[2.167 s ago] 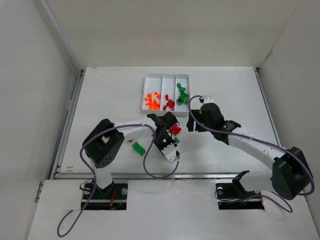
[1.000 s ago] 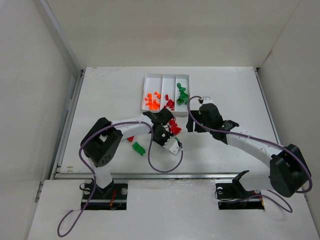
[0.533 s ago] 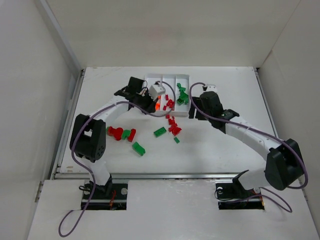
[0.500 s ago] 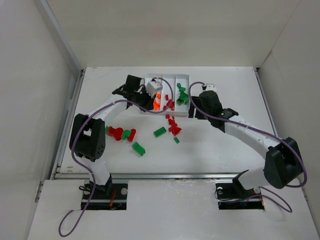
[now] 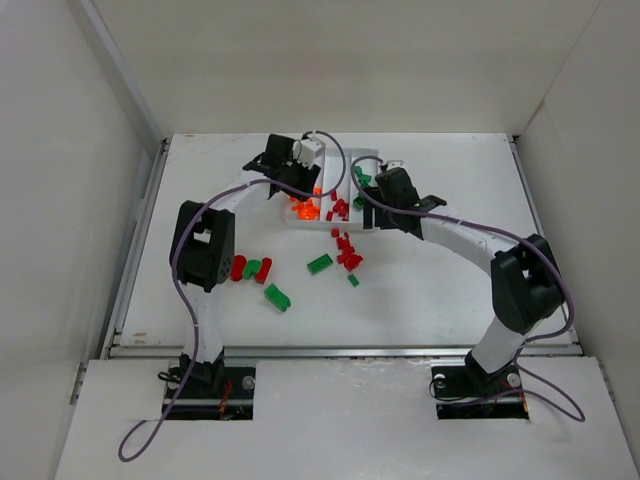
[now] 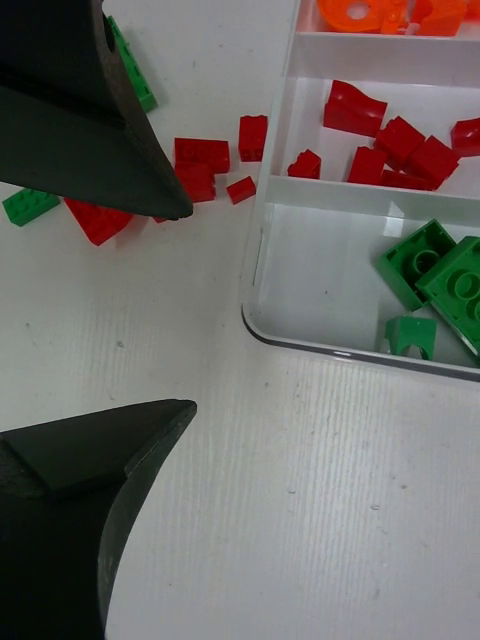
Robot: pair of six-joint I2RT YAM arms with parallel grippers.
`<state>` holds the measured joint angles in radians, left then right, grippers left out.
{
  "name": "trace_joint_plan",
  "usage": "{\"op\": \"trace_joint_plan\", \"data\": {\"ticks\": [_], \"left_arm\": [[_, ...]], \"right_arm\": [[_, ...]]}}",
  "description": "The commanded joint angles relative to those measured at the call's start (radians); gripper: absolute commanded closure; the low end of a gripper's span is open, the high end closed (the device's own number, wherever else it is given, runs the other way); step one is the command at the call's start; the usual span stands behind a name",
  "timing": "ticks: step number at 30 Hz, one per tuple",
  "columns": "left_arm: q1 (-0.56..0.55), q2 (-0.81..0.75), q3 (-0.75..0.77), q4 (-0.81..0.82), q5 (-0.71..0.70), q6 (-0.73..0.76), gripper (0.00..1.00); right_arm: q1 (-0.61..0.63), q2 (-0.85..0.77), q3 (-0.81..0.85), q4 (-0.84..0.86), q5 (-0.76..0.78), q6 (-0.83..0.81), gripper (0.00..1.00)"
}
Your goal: Sort the legos into containers by color
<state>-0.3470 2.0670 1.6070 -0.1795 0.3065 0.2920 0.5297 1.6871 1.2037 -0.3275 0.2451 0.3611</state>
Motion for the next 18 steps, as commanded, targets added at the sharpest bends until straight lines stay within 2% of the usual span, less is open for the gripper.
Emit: {"op": "trace_joint_plan", "data": {"ticks": [1, 4, 6, 11, 14, 17, 18], "left_arm": [[-0.001, -0.027, 0.031, 0.063, -0.061, -0.048, 0.50], [-0.001, -0.064, 0.019, 0.083, -0.072, -0.036, 0.25], [-0.001, -0.087, 0.007, 0.083, -0.092, -0.027, 0.00], [-0.010, -0.180, 0.019, 0.006, -0.211, -0.017, 0.00], [0.014, -0.264, 0.008, -0.023, -0.328, -0.040, 0.00], [0.071, -0.324, 0.008, -0.080, -0.540, -0.297, 0.00], [0.113, -0.324, 0.008, -0.157, -0.619, -0.401, 0.00]], "right_arm": [[-0.002, 0.000, 0.060, -0.008, -0.023, -0.054, 0.22], [-0.002, -0.023, 0.060, 0.016, -0.032, -0.068, 0.22], [-0.002, -0.033, 0.048, 0.028, -0.043, -0.100, 0.22], [0.058, -0.033, 0.048, 0.010, -0.033, -0.123, 0.22], [0.073, -0.011, 0.039, 0.010, -0.128, -0.135, 0.22], [0.073, 0.037, 0.039, 0.010, -0.257, -0.161, 0.30], [0.073, 0.060, 0.039, 0.010, -0.283, -0.162, 0.31]]}}
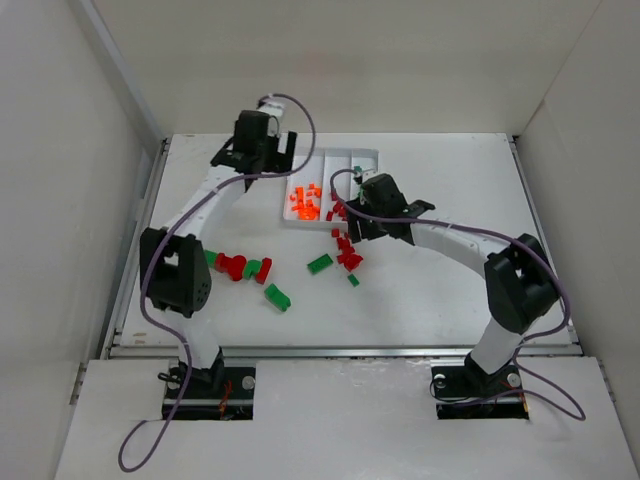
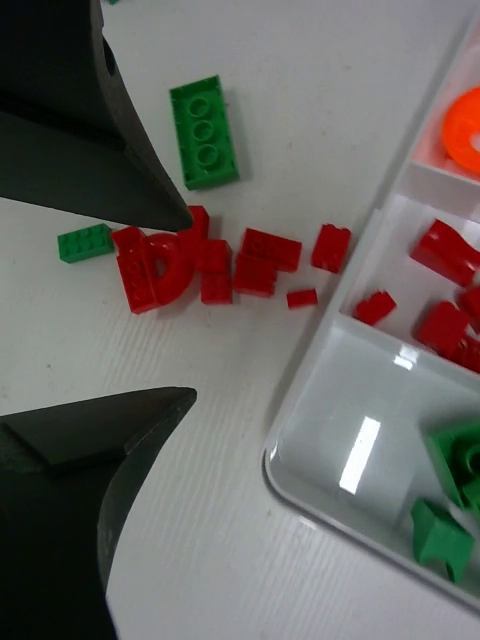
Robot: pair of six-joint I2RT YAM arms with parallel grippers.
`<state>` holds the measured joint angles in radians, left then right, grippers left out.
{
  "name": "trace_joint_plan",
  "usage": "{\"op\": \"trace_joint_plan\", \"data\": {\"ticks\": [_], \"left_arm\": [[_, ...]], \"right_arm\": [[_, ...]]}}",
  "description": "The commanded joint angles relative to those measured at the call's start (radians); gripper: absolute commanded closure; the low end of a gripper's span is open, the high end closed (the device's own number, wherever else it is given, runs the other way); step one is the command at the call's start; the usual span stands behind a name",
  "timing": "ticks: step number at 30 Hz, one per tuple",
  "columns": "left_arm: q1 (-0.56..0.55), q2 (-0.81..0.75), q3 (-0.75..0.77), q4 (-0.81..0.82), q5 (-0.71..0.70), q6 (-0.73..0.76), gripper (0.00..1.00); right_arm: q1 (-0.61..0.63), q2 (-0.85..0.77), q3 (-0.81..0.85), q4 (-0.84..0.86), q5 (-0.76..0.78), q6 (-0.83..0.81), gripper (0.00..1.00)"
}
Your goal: Sort the legos into containers by color
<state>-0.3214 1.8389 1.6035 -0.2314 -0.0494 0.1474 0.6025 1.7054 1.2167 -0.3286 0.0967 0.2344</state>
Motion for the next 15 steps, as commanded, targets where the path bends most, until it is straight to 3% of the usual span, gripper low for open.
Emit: {"op": "trace_joint_plan", "data": {"ticks": [1, 3, 4, 7, 8, 13, 15], "left_arm": [[0.119, -0.108, 0.025, -0.138, -0.216, -0.314, 0.00], [0.174, -0.128, 0.026, -0.181, -0.117, -0.338, 0.00], [0.186, -0.141, 0.010, -0.192, -0.104, -0.338, 0.07], [0.139, -0.230, -0.138, -0.093, -0.161, -0.277, 0.15], [0.124, -0.246, -0.178, -0.074, -0.226, -0.267, 0.15], [0.090, -0.279, -0.289, -0.028, -0.283, -0.267, 0.16], [0.090, -0.279, -0.298, -0.008, -0.283, -0.267, 0.16]], "right_arm": [[0.000, 0.051, 0.036, 0.022, -0.156, -0.047, 0.31], [0.010, 0.063, 0.037, 0.031, -0.179, -0.047, 0.31], [0.010, 0.063, 0.047, 0.040, -0.180, -0.047, 0.31], [0.019, 0.095, 0.092, 0.051, -0.164, -0.026, 0.29], [0.019, 0.105, 0.105, 0.051, -0.147, -0.006, 0.29], [0.083, 0.177, 0.196, 0.040, -0.033, 0.022, 0.29], [0.095, 0.227, 0.256, 0.022, -0.022, 0.022, 0.36]]}}
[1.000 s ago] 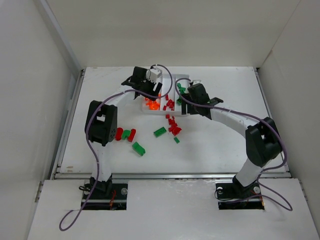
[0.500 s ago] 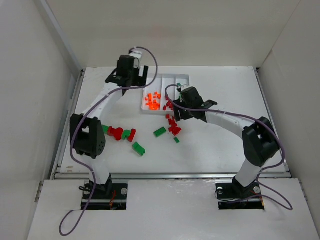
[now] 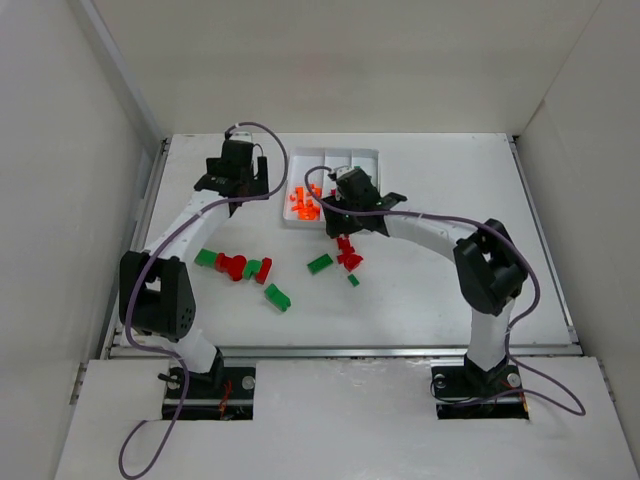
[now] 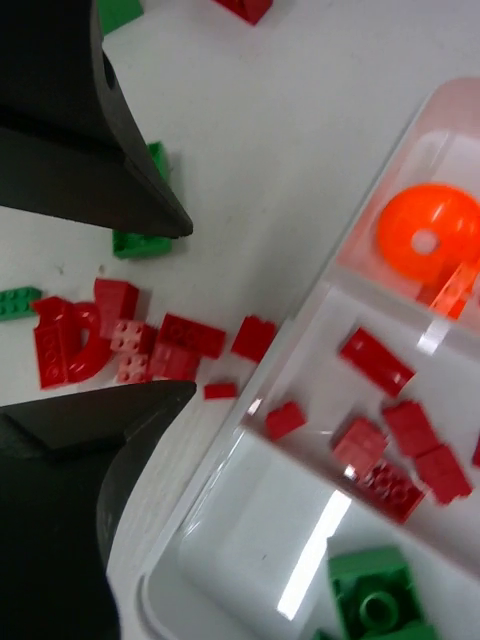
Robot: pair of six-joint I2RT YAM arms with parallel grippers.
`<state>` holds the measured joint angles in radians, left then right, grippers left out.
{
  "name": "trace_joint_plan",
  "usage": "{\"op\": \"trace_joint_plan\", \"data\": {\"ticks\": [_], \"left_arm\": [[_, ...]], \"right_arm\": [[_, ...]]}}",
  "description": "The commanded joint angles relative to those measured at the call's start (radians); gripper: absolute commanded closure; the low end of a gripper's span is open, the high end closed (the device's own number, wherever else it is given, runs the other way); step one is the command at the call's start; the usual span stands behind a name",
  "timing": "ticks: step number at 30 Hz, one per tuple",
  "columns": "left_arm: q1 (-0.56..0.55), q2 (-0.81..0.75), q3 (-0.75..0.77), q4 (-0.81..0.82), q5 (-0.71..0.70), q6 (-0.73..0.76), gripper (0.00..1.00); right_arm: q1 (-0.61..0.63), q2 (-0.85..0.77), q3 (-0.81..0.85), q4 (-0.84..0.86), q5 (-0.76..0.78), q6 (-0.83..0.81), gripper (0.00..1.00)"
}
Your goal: Sort the legos into containers by color
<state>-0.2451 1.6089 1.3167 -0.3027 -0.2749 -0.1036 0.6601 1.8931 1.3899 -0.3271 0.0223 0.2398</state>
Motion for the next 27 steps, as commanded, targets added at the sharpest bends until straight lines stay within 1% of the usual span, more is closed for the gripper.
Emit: {"op": "trace_joint_plan", "data": {"ticks": [1, 3, 4, 5, 6, 7, 11, 14, 16, 19, 24, 27], "left_arm": [[0.013, -0.049, -0.026, 0.077, -0.058, -0.016, 0.16], [0.013, -0.058, -0.054, 0.089, -0.067, -0.016, 0.16], [0.013, -0.058, -0.077, 0.103, -0.067, -0.016, 0.16], [0.013, -0.058, -0.088, 0.112, -0.067, -0.016, 0.16], [0.013, -0.058, -0.097, 0.112, -0.067, -0.016, 0.16], [0.013, -0.058, -0.097, 0.112, -0.067, -0.016, 0.16], [0.013, -0.067, -0.109, 0.122, -0.067, -0.016, 0.17], [0.013, -0.067, -0.109, 0.122, -0.067, -0.016, 0.17], [0.013, -0.067, -0.109, 0.122, -0.067, -0.016, 0.17], [0.013, -0.067, -0.119, 0.122, -0.067, -0.016, 0.17], [0.013, -0.067, -0.128, 0.122, -0.067, -0.016, 0.17], [0.013, -0.067, -0.128, 0.122, -0.067, -0.007, 0.17]], "right_arm": [[0.038, 0.059, 0.107, 0.005, 0.053, 0.029, 0.38], [0.038, 0.119, 0.179, -0.056, 0.086, 0.045, 0.41], [0.038, 0.135, 0.199, -0.082, 0.108, 0.074, 0.46], [0.038, 0.161, 0.236, -0.134, 0.160, 0.090, 0.49], [0.038, 0.161, 0.245, -0.151, 0.177, 0.105, 0.51], [0.038, 0.161, 0.245, -0.164, 0.194, 0.130, 0.56], [0.038, 0.161, 0.236, -0.174, 0.243, 0.179, 0.62], [0.038, 0.161, 0.227, -0.174, 0.254, 0.203, 0.62], [0.038, 0.173, 0.238, -0.161, 0.234, 0.204, 0.58], [0.038, 0.199, 0.248, -0.135, 0.202, 0.191, 0.58], [0.038, 0.248, 0.280, -0.135, 0.211, 0.182, 0.58], [0.038, 0.248, 0.281, -0.124, 0.202, 0.182, 0.58]]}}
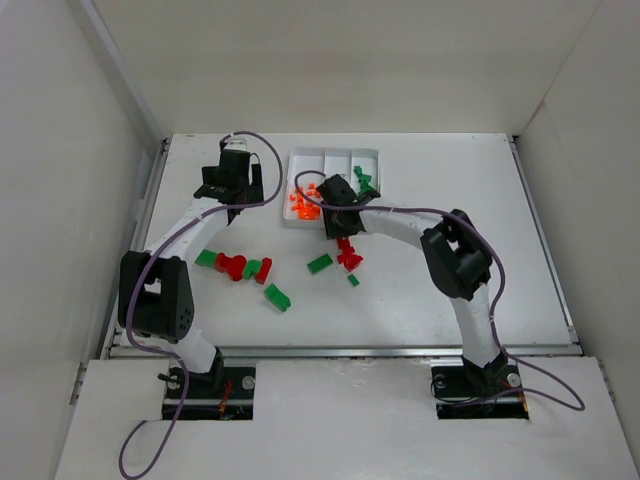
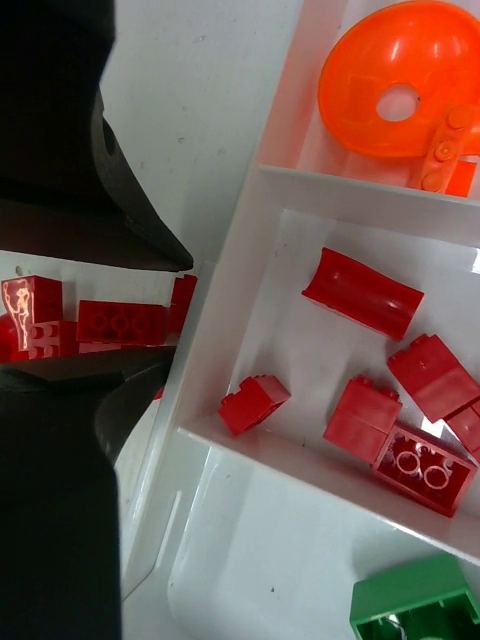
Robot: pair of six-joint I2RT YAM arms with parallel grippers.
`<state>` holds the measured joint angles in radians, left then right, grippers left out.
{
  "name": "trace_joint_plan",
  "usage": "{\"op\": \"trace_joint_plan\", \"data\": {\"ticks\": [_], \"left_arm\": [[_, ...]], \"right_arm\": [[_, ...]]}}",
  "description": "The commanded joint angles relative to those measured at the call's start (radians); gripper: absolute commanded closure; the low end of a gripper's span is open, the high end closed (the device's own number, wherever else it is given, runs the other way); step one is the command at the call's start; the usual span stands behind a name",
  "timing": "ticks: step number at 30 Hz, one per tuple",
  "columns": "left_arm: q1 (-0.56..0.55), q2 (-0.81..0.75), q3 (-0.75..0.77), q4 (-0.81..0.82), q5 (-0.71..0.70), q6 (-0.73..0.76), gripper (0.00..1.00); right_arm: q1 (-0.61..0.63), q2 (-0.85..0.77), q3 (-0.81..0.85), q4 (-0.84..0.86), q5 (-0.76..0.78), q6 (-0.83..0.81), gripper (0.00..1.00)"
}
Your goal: Sort the legos into containers by color
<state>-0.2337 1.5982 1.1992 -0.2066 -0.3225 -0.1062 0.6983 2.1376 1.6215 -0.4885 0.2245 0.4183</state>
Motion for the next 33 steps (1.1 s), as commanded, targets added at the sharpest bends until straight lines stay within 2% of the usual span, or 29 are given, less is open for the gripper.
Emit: {"op": "trace_joint_plan", "data": {"ticks": [1, 8, 10, 11, 12, 15, 21, 24, 27, 33], "left_arm": [[0.002, -0.057, -0.010, 0.026, -0.020, -0.004, 0.17], [0.002, -0.066, -0.020, 0.035, -0.029, -0.004, 0.17], [0.002, -0.066, -0.020, 0.035, -0.038, 0.005, 0.17], [0.002, -0.066, -0.020, 0.035, -0.038, 0.005, 0.17], [0.002, -0.066, -0.029, 0.035, -0.038, 0.005, 0.17], [0.002, -0.075, -0.029, 0.035, -0.047, 0.014, 0.17], [0.002, -0.075, -0.029, 0.044, -0.047, 0.014, 0.17], [0.002, -0.075, -0.038, 0.044, -0.047, 0.023, 0.17], [0.002, -0.075, -0.047, 0.053, -0.047, 0.023, 0.17], [0.002, -0.075, -0.047, 0.053, -0.056, 0.033, 0.17]], "right_arm": [[0.000, 0.004, 0.049, 0.037, -0.001, -0.007, 0.58], [0.000, 0.050, 0.069, 0.059, -0.004, -0.016, 0.56], [0.000, 0.061, 0.078, 0.059, 0.007, -0.016, 0.59], [0.000, 0.070, 0.078, 0.059, 0.007, -0.016, 0.64], [0.000, 0.070, 0.078, 0.059, 0.018, -0.025, 0.79], [0.000, 0.045, 0.051, 0.082, 0.018, -0.058, 1.00], [0.089, -0.101, -0.092, 0.237, -0.062, -0.209, 1.00], [0.098, -0.178, -0.124, 0.315, -0.062, -0.228, 1.00], [0.057, -0.177, -0.040, 0.276, -0.001, -0.174, 1.00], [-0.016, 0.043, 0.309, 0.087, 0.113, -0.122, 1.00]]}}
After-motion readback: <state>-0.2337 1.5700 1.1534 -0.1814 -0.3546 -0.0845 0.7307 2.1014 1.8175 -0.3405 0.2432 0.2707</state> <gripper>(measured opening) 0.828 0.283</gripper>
